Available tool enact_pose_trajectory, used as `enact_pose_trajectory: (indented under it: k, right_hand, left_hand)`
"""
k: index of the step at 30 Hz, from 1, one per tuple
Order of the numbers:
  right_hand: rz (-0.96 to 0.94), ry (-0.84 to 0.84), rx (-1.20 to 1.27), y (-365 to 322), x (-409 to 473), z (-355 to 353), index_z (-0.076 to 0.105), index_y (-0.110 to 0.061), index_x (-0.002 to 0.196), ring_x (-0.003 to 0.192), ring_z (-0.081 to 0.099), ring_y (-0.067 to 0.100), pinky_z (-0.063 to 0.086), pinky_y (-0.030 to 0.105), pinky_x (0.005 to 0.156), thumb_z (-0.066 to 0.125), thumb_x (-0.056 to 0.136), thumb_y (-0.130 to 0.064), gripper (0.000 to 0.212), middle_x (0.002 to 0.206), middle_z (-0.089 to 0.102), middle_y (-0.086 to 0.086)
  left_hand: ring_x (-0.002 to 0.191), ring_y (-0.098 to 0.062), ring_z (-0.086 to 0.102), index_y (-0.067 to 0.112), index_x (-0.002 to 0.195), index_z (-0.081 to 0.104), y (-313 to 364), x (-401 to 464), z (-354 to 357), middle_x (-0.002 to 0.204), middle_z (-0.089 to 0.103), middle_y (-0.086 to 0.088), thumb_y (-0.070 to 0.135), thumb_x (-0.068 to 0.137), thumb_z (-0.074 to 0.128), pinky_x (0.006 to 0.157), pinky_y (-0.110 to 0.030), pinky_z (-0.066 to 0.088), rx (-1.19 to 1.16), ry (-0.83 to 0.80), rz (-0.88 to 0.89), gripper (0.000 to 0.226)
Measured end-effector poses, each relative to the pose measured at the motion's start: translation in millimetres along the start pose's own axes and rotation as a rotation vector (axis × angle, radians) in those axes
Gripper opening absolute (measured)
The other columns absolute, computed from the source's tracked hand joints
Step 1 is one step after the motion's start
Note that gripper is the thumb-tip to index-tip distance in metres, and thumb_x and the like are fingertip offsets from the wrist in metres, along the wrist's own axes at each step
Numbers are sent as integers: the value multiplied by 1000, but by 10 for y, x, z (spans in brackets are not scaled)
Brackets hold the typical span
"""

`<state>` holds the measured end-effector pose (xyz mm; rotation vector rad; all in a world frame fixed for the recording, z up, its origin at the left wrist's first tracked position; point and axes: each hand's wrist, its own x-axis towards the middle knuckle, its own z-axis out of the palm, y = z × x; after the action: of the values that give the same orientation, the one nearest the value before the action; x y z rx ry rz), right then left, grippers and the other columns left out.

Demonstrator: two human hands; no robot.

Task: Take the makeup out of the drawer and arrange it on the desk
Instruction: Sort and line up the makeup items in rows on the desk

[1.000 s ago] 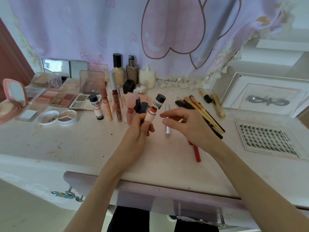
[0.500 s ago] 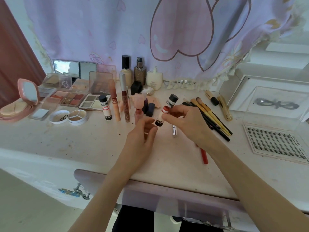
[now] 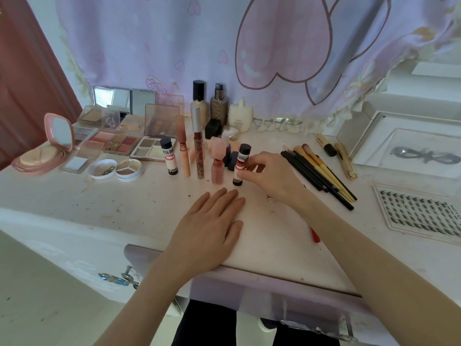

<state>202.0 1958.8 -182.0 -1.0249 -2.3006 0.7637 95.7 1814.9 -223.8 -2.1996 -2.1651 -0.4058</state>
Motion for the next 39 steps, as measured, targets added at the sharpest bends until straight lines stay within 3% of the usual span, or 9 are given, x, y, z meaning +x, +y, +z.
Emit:
enact_pose_trajectory:
  k: [5,14,18,21,26,29,32,39]
  right_hand:
    - [-31,-7,-37,-3,6,19,71,-23,93,72,46,4,42,32,78,68,81,-29,14,83,58,-10]
    - [-11,-9,-84,22,-8,32,69,-26,95,77,44,7,41,38,85,67,80,-32,16,83,58,-11]
    - [-5,-23,-88,61,-74,-67,65,-24,109,85,47,5,40,23,83,66,82,-35,29,93,57,-10]
    - [3,45,-102,173,-149,-275,65,-22,107,78,48,-2,35,6,74,64,84,-29,24,88,55,-15]
    - [156,247,-200,549,-218,-664,67,-9,107,85,49,12,28,14,75,55,92,-20,22,99,60,4]
    - [278,320,-313,809,-226,-851,63,-5,111,89,56,21,37,23,76,52,93,-19,25,107,61,13]
    - [357,334,-457,982,-224,-947,60,1,109,94,56,31,38,29,72,51,93,-19,27,108,57,20]
    - [437,275,-655,1055,-160,-938,55,3,108,96,55,34,37,31,65,51,93,-17,25,111,51,20]
  left_hand:
    - [143,-7,-8,30,148,0,-10,9,27,157,-2,9,42,98,9,111,-25,-15,52,-44,6,52]
    - [143,-7,-9,29,148,-2,-9,-1,20,157,-4,9,41,98,10,110,-25,-16,52,-63,5,52]
    - [143,-5,-7,30,148,3,-2,-2,18,157,-1,11,40,98,13,111,-24,-13,29,-54,1,52]
    - [142,-2,0,30,147,15,-8,10,-7,156,7,13,38,99,20,112,-20,-10,-45,-35,18,49]
    - [141,0,10,28,144,28,129,104,2,153,20,14,33,99,27,114,-18,-3,-135,-24,111,45]
    - [141,-1,8,26,146,25,218,217,50,153,19,13,33,99,27,115,-18,-2,-139,-20,123,47]
    - [142,-2,8,26,147,22,245,308,84,154,18,12,33,99,27,115,-19,-2,-139,-21,112,49]
    - [141,-1,10,26,146,24,258,318,104,153,21,12,32,98,28,112,-14,-7,-157,4,114,48]
